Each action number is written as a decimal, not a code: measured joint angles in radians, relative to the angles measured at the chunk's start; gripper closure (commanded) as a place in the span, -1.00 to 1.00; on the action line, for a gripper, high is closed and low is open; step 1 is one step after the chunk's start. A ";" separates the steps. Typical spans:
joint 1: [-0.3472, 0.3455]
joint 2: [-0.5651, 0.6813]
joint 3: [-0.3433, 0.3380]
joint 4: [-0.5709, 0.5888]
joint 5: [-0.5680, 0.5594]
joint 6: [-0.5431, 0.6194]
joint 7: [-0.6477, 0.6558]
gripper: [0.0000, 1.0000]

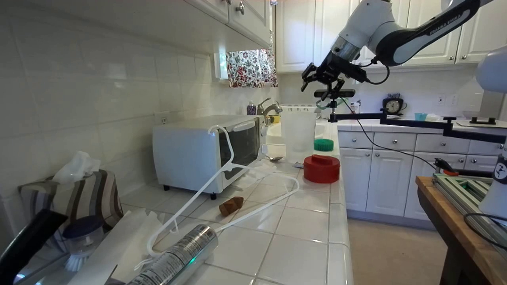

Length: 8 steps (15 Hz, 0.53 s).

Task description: Remove the red lid from the clear jug then place the clear cup in the jug.

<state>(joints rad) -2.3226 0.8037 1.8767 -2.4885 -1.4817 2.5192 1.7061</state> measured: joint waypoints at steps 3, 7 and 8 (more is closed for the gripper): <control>0.068 0.029 0.045 0.002 0.166 0.031 -0.127 -1.00; 0.147 0.072 0.093 0.024 0.435 0.021 -0.367 -1.00; 0.162 0.084 0.100 0.030 0.502 0.011 -0.432 -1.00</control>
<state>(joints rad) -2.1605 0.8878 1.9771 -2.4584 -0.9796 2.5298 1.2737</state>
